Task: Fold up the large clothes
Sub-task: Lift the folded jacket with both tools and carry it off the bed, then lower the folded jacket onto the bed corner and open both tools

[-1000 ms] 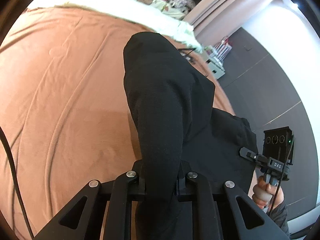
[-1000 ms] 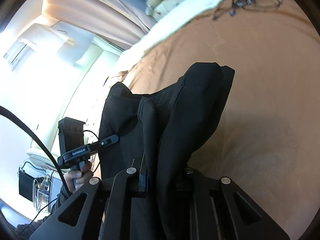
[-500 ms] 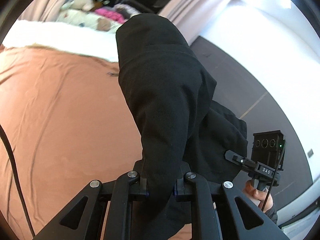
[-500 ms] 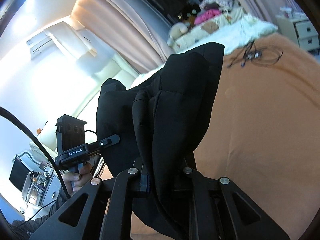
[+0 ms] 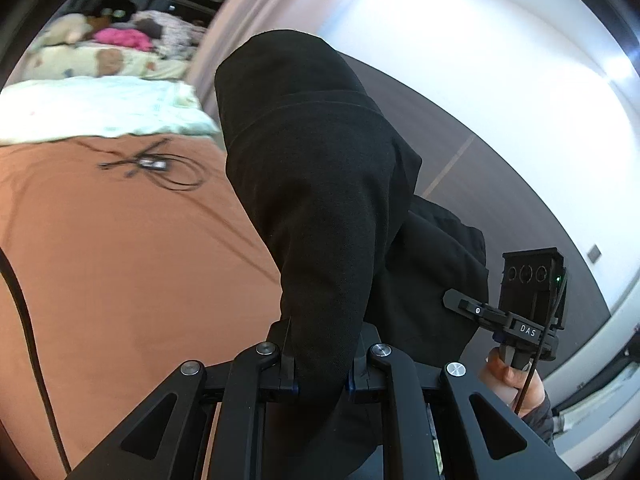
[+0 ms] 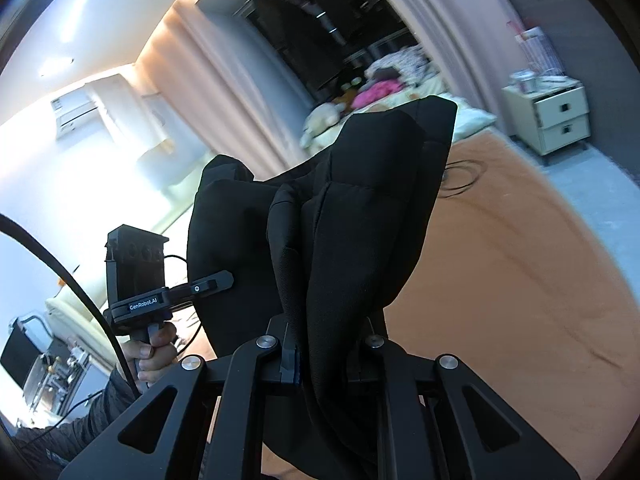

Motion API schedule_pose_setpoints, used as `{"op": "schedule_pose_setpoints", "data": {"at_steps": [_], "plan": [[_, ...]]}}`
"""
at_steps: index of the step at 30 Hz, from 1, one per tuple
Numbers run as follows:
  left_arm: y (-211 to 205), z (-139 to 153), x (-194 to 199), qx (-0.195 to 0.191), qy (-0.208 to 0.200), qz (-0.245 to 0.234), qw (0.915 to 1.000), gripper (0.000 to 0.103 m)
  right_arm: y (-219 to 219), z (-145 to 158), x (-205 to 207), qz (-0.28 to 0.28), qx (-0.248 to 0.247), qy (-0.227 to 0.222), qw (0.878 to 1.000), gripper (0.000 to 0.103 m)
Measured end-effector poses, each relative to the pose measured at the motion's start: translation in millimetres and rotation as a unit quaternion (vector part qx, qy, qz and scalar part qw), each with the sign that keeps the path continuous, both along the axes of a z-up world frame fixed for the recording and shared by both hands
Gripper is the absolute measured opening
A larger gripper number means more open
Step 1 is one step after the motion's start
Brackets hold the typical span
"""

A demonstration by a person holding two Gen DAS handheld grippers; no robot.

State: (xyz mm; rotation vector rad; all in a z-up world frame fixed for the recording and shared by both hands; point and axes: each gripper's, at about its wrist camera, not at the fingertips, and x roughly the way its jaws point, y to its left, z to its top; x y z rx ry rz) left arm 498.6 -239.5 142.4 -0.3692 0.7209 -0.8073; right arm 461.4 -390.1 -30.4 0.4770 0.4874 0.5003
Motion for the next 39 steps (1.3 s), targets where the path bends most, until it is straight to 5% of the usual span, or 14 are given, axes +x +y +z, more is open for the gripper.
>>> {"op": "schedule_pose_setpoints", "data": {"at_steps": [9,15,24,31,33,34,35,36,39], "plan": [[-135,-22,40,-0.015,0.028,-0.085,0.9959,0.015,-75,4,-55,-0.086,-0.025,0.023,0.996,0.009],[-186,-55,59,-0.017,0.055,-0.125,0.9905,0.015,-103,-5,-63,-0.129,-0.039,0.053,0.989,0.009],[-228,-152,132,0.002,0.124,-0.137,0.9827,0.015,-112,-56,-5,-0.156,-0.033,0.117,0.98,0.009],[-228,-199,186,0.026,0.145,-0.112,0.9827,0.026,-108,-51,54,-0.194,-0.058,0.147,0.968,0.014],[-230,-208,195,0.06,0.143,-0.105,0.9823,0.051,-89,-42,63,-0.211,-0.089,0.169,0.959,0.026],[-231,-213,198,0.075,0.143,-0.099,0.9819,0.071,-80,-38,65,-0.228,-0.113,0.173,0.951,0.054],[-232,-217,197,0.081,0.144,-0.093,0.9819,0.079,-72,-33,64,-0.24,-0.133,0.17,0.946,0.096],[-229,-222,199,0.083,0.146,-0.089,0.9818,0.08,-64,-27,59,-0.244,-0.139,0.163,0.946,0.103],[-226,-235,201,0.091,0.151,-0.092,0.98,0.084,-46,-18,47,-0.257,-0.143,0.162,0.942,0.103]]}}
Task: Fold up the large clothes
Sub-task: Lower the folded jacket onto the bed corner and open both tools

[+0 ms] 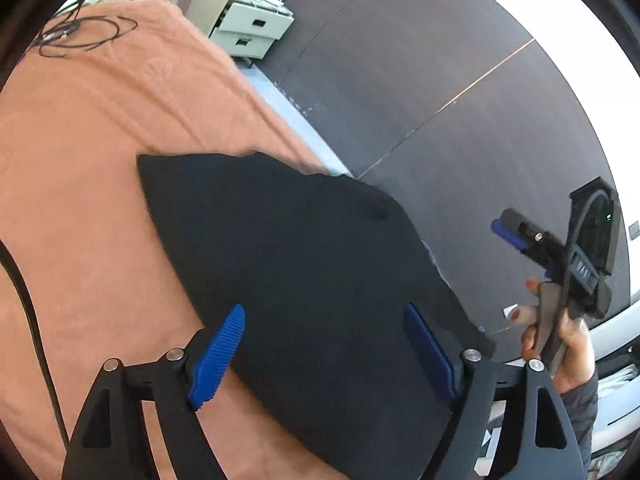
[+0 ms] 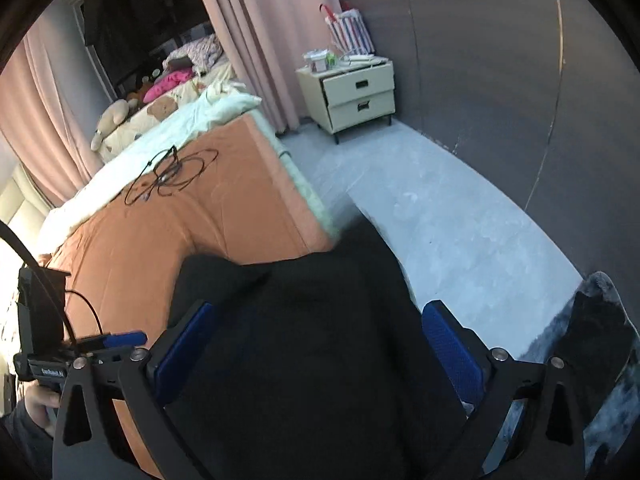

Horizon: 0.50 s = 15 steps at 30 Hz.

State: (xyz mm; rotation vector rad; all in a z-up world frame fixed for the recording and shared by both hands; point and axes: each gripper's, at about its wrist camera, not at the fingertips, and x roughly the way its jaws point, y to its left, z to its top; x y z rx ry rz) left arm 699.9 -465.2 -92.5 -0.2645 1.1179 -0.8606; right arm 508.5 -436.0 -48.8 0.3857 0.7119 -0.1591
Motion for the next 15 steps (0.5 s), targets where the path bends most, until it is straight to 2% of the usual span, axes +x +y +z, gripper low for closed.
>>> {"op": "schedule_pose_setpoints", "data": {"at_steps": [6,11,12,15], "plan": [[-5,-12,-3,0.015,0.008,-0.012,0.9998,0.084,26,-11,-18,-0.002,0.008,0.043,0.999,0.103],[-1,-13,-41,0.009,0.025,-0.025,0.9993,0.084,40,-12,-51,-0.003,0.02,0.04,0.999,0.103],[3,-14,-65,0.013,0.024,-0.031,0.9992,0.084,39,-15,-60,-0.004,0.025,0.039,0.999,0.103],[0,-18,-91,0.024,0.026,-0.047,0.9983,0.078,43,-25,-89,-0.004,0.024,0.041,0.999,0.103]]}}
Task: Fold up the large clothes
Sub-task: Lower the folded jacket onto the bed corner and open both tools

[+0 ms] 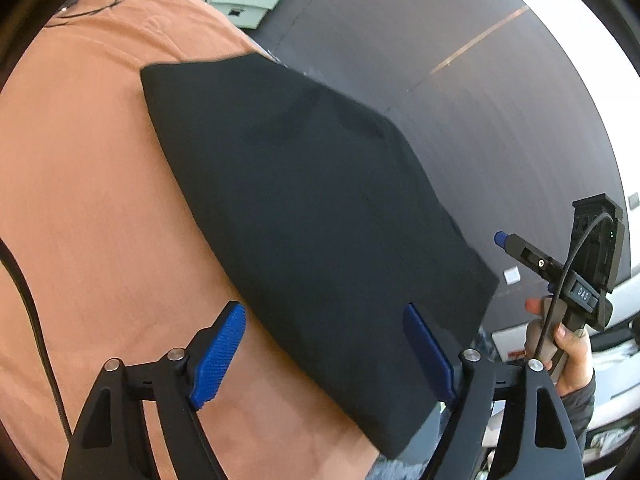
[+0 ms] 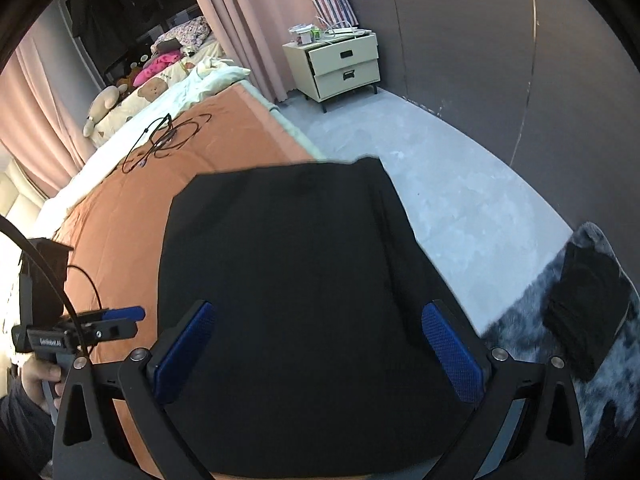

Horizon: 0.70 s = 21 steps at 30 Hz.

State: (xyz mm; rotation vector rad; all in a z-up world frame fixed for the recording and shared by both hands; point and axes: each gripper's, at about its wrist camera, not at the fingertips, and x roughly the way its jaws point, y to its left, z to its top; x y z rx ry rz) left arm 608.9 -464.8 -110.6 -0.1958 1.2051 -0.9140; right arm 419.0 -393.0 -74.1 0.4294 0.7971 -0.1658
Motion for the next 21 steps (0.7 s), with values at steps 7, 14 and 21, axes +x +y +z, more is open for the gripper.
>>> {"op": "schedule_pose_setpoints", "data": {"at_steps": [7,14,21], "plan": [[-15,-26,-42,0.026,0.046,-0.05,0.9974,0.042,-10,-27,-22,-0.017,-0.01,0.015,1.0,0.078],[-41,-33,-70,0.03,0.05,-0.064,0.9962,0.034,-27,-52,-18,-0.047,-0.014,0.056,0.997,0.063],[-38,-36,-77,0.025,0.071,-0.069,0.9948,0.033,-46,-36,-21,-0.092,-0.009,0.048,0.995,0.062]]}}
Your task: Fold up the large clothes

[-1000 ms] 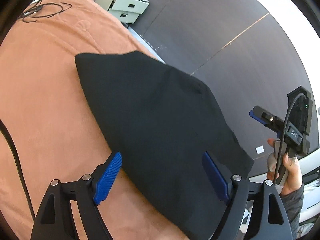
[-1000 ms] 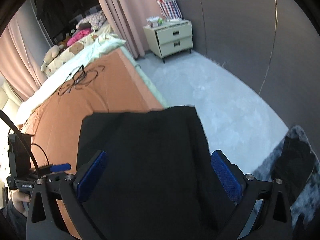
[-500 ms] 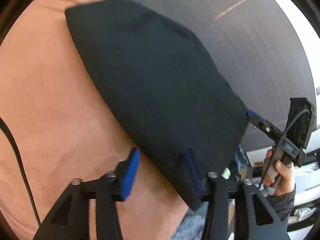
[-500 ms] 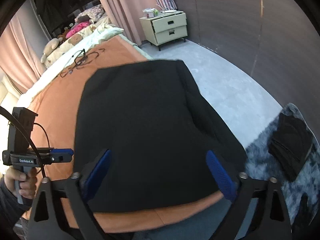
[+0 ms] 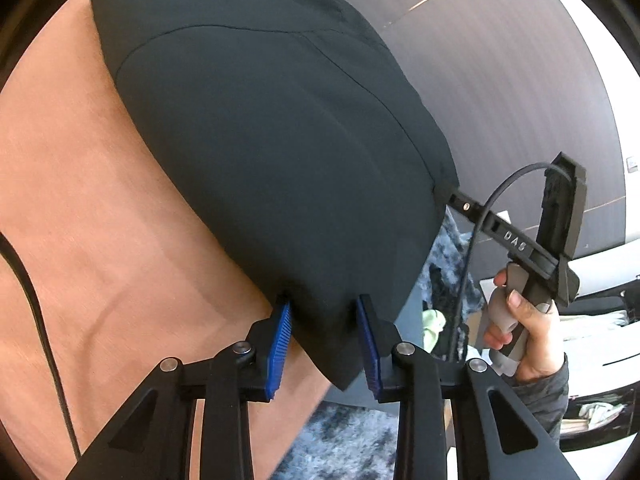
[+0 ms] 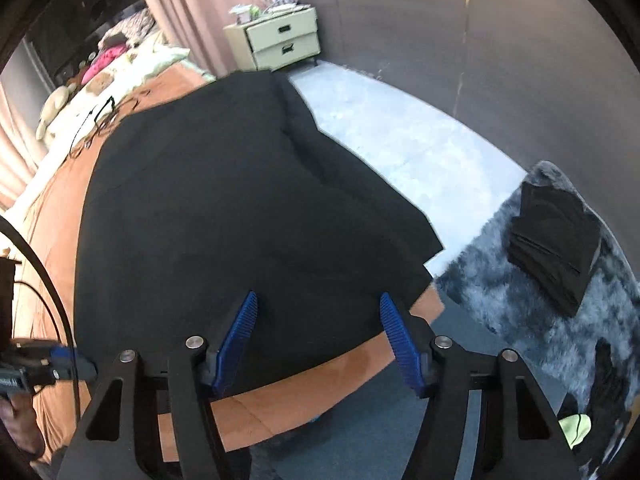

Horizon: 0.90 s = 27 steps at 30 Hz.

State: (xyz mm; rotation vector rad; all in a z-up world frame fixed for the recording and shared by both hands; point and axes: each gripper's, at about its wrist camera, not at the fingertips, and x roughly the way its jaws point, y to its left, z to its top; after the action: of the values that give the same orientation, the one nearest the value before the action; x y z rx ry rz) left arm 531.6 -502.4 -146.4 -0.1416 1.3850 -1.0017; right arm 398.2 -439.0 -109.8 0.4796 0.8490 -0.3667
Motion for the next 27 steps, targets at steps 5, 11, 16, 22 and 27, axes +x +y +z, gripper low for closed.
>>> {"op": "schedule_pose_setpoints", "data": {"at_steps": [5,11,16,22,27], "plan": [[0,13,-10,0.028,-0.039,-0.007,0.9988,0.033,10,31,-26,-0.012,-0.011,-0.021,1.0,0.062],[24,48,-22,0.028,-0.094,0.006,0.9951,0.035,33,67,-55,-0.016,-0.02,-0.05,0.998,0.085],[51,75,-51,0.018,-0.144,0.025,0.9891,0.08,77,85,-89,-0.009,-0.041,-0.076,0.996,0.085],[104,115,-78,-0.009,-0.204,0.072,0.9764,0.103,122,93,-129,0.008,-0.056,-0.109,0.992,0.093],[148,136,-103,-0.015,-0.239,0.093,0.9665,0.103,143,87,-150,0.015,-0.062,-0.122,0.99,0.093]]}}
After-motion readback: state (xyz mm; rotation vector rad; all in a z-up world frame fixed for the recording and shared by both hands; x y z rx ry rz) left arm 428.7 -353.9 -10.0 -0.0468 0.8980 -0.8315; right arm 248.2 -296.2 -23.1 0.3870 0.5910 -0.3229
